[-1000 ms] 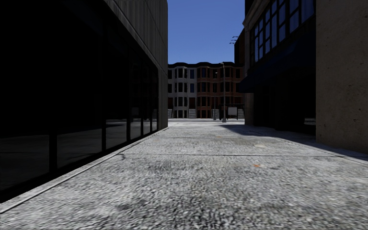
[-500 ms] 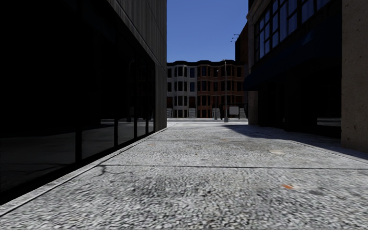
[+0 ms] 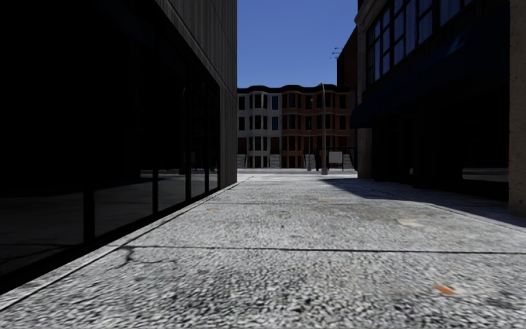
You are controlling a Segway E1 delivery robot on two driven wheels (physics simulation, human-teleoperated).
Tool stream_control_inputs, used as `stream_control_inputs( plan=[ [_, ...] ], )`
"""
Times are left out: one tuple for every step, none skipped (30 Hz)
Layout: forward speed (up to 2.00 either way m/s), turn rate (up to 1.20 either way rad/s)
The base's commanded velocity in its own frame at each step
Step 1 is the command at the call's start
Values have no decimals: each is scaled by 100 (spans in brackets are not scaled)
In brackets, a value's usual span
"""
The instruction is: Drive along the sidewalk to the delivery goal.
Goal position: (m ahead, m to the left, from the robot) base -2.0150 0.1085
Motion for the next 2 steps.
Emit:
stream_control_inputs(
  plan=[
    [0,0],
    [0,0]
  ],
)
